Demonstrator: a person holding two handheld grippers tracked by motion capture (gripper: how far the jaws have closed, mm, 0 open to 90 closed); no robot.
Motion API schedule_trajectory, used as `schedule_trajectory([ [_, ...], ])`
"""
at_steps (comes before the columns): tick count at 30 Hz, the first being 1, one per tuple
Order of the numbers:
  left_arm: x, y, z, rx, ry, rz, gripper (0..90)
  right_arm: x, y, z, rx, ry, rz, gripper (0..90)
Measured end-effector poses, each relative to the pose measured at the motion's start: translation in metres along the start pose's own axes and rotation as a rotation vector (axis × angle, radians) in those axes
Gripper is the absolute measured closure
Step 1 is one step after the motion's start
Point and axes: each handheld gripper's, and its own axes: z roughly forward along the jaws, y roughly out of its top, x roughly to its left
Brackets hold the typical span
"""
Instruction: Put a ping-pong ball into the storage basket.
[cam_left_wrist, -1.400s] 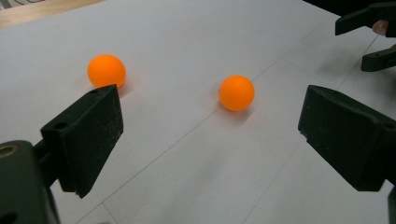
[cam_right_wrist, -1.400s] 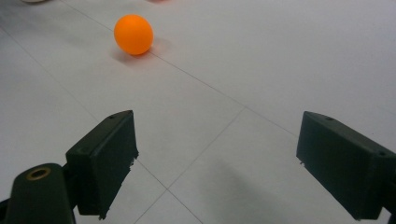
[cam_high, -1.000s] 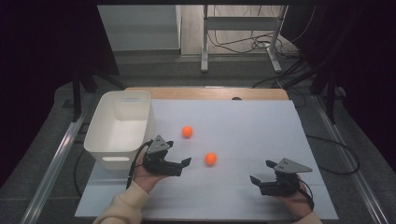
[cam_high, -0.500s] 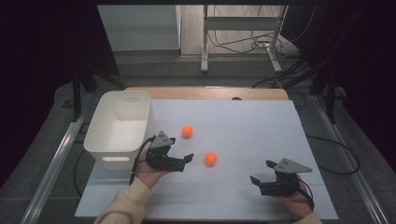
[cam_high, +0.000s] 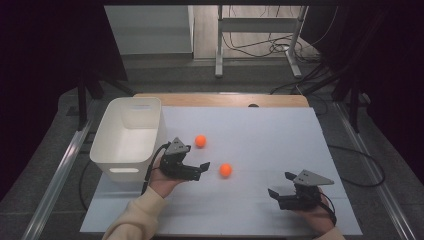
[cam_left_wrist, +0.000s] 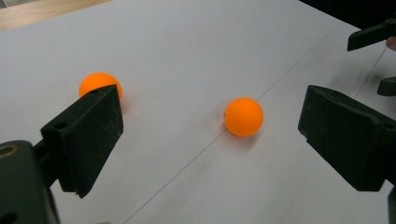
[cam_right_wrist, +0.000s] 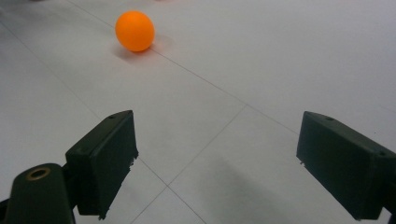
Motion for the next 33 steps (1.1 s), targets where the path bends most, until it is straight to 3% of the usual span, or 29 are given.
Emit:
schedule_trajectory([
  [33, 0.009, 0.014, 0.019, 0.033, 0.011, -0.013, 7.5, 0.0, -0.001, 0.001, 0.015, -0.005, -0.01, 12.6],
])
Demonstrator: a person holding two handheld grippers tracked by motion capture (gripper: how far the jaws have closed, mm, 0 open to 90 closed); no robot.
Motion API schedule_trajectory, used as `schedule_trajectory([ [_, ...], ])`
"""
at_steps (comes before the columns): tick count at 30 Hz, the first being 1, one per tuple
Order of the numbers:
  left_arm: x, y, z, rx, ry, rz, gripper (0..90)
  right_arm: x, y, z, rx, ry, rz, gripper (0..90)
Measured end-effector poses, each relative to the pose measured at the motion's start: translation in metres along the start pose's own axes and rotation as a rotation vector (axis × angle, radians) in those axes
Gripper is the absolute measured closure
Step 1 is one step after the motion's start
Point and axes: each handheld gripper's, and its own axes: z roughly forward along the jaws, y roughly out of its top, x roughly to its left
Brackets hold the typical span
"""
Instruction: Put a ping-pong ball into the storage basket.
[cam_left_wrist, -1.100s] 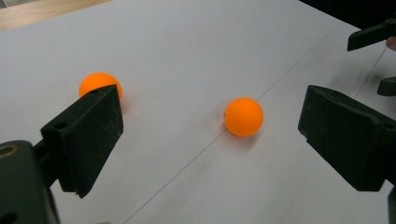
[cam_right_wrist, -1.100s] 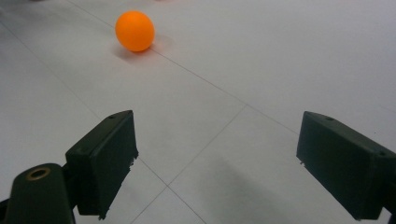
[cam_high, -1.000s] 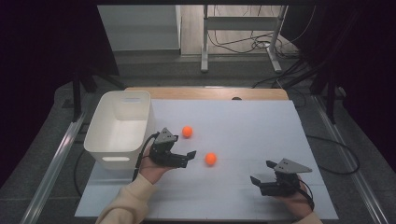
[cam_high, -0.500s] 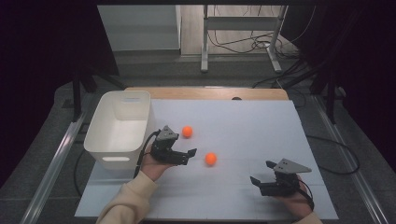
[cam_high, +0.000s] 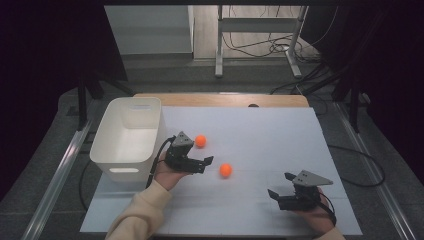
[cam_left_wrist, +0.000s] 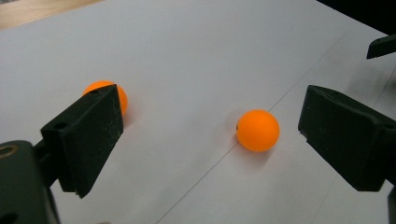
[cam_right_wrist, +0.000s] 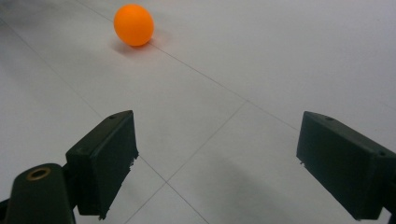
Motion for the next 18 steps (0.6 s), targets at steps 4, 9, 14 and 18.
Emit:
schedule_trajectory([
  [4, 0.0, 0.002, 0.002, -0.001, -0.004, -0.004, 7.5, 0.0, 0.0, 0.0, -0.002, -0.002, -0.001, 12.7],
  [9, 0.002, 0.004, 0.005, 0.003, -0.002, -0.007, 7.5, 0.0, 0.0, -0.001, -0.011, -0.003, -0.003, 12.8],
  [14, 0.005, 0.005, 0.009, 0.009, 0.001, -0.017, 7.5, 0.0, 0.0, -0.001, -0.007, -0.003, -0.003, 12.8],
  [18, 0.005, 0.006, 0.012, 0.015, 0.003, -0.018, 7.5, 0.0, 0.0, 0.0, -0.006, 0.0, -0.003, 12.9],
])
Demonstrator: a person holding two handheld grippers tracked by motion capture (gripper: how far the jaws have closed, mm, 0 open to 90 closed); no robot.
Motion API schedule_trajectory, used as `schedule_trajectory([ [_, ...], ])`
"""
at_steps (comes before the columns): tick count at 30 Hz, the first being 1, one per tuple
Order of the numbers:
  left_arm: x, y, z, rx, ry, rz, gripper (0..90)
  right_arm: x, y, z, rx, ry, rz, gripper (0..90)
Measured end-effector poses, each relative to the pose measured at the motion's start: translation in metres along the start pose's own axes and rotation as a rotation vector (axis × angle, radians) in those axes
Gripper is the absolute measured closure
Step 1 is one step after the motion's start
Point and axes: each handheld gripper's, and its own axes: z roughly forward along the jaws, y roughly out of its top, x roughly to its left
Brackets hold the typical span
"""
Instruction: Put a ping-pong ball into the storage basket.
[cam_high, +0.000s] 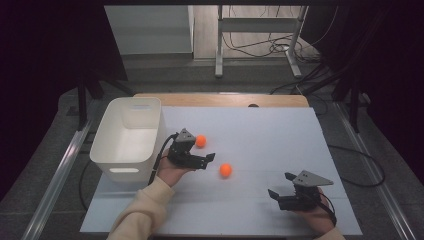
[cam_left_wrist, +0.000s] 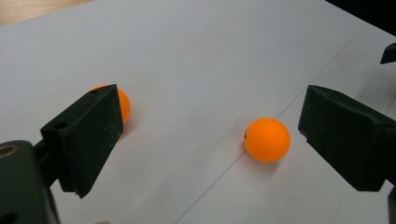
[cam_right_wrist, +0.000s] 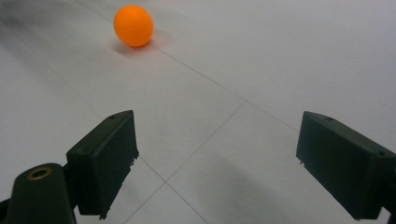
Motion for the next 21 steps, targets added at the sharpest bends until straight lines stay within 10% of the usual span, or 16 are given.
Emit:
schedule_trajectory([
  [21, 0.008, 0.003, 0.011, 0.014, 0.017, -0.019, 7.5, 0.0, -0.001, 0.001, 0.005, 0.002, -0.002, 12.9],
])
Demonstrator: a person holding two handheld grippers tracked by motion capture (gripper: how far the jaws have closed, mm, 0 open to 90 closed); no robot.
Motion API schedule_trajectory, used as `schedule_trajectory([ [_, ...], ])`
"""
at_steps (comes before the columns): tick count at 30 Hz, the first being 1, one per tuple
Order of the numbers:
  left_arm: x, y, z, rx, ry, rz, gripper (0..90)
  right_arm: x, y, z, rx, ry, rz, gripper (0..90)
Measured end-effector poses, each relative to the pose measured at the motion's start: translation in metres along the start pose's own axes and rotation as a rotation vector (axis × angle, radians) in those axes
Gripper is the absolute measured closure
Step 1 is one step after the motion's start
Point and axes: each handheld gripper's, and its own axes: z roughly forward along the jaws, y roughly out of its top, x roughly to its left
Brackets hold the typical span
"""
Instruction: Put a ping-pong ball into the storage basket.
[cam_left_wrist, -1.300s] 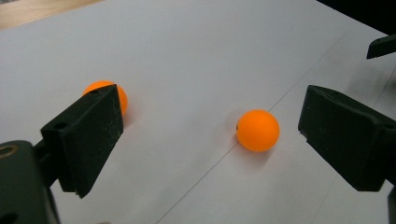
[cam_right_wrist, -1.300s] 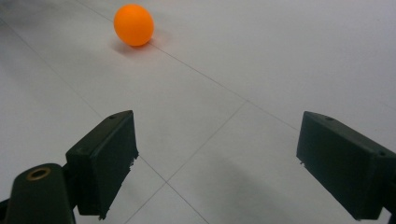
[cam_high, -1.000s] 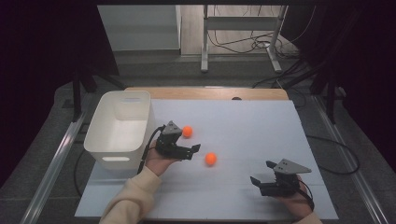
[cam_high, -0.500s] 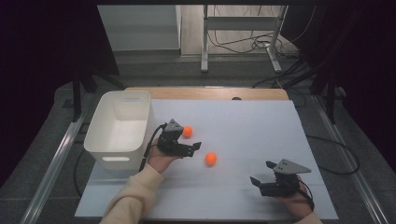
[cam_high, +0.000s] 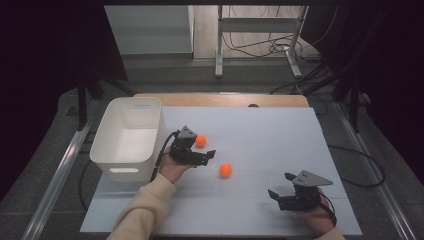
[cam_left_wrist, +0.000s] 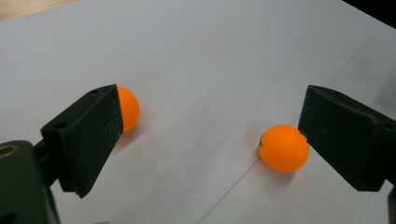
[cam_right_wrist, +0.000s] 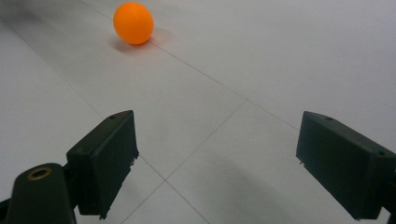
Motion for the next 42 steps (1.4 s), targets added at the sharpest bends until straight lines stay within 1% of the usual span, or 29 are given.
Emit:
schedule_trajectory([
  [8, 0.003, 0.003, 0.004, 0.005, 0.006, -0.001, 7.6, 0.0, 0.0, 0.0, 0.005, -0.001, -0.002, 12.9],
  [17, 0.009, 0.004, 0.009, 0.01, 0.018, -0.017, 7.6, 0.0, 0.0, 0.0, 0.007, -0.004, -0.007, 12.9],
  [22, 0.01, 0.005, 0.013, 0.015, 0.023, -0.017, 7.7, 0.0, 0.0, 0.001, 0.009, -0.002, -0.009, 12.9],
  [29, 0.013, 0.005, 0.019, 0.024, 0.04, -0.018, 7.7, 0.0, 0.0, 0.0, 0.011, -0.005, -0.009, 12.9],
  [31, 0.015, 0.005, 0.022, 0.034, 0.053, -0.013, 7.7, 0.0, 0.0, 0.0, 0.012, -0.005, -0.01, 13.0],
  [33, 0.017, 0.003, 0.026, 0.045, 0.066, -0.022, 7.8, 0.0, 0.0, 0.001, 0.01, -0.002, -0.01, 12.9],
  [35, 0.018, 0.003, 0.027, 0.049, 0.071, -0.02, 7.7, 0.0, 0.0, 0.001, 0.01, -0.002, -0.011, 12.9],
  [36, 0.019, 0.002, 0.03, 0.051, 0.082, -0.015, 7.7, 0.0, 0.0, 0.001, 0.01, -0.001, -0.01, 12.9],
  [42, 0.024, 0.0, 0.035, 0.047, 0.095, -0.038, 8.1, 0.0, -0.001, 0.0, 0.013, -0.004, -0.009, 12.9],
])
